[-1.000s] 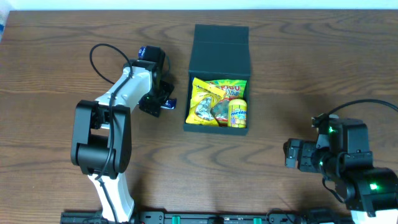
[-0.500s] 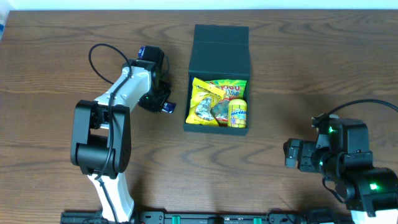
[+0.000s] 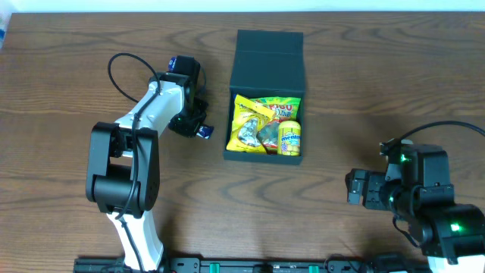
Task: Pack container
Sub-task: 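Grasp the blue Dairy Milk bar with the left gripper and lift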
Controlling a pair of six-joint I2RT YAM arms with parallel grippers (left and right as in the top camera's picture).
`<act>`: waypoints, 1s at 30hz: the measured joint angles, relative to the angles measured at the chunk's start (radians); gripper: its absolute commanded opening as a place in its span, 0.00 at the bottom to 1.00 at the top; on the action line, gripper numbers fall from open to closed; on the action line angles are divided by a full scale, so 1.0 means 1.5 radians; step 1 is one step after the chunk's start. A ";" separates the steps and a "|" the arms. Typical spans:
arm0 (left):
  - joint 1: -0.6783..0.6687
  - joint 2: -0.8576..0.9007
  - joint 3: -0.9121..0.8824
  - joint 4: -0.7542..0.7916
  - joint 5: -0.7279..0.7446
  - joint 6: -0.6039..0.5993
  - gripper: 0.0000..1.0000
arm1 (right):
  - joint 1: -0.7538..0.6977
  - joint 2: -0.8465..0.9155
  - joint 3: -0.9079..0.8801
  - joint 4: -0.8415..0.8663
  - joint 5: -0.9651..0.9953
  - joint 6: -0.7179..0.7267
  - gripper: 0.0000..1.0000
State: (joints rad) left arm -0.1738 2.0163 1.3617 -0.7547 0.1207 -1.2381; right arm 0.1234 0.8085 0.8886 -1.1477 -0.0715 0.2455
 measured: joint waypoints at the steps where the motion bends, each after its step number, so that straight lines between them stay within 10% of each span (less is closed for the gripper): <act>1: 0.000 0.000 0.000 0.000 0.000 0.000 0.10 | 0.000 0.000 0.000 0.000 0.000 0.000 0.99; 30: -0.070 -0.215 0.001 0.001 0.075 -0.093 0.06 | 0.000 0.000 0.000 0.000 0.000 0.000 0.99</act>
State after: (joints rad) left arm -0.2794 1.6936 1.3624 -0.7532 0.2333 -1.3769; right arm 0.1234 0.8085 0.8886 -1.1477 -0.0715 0.2455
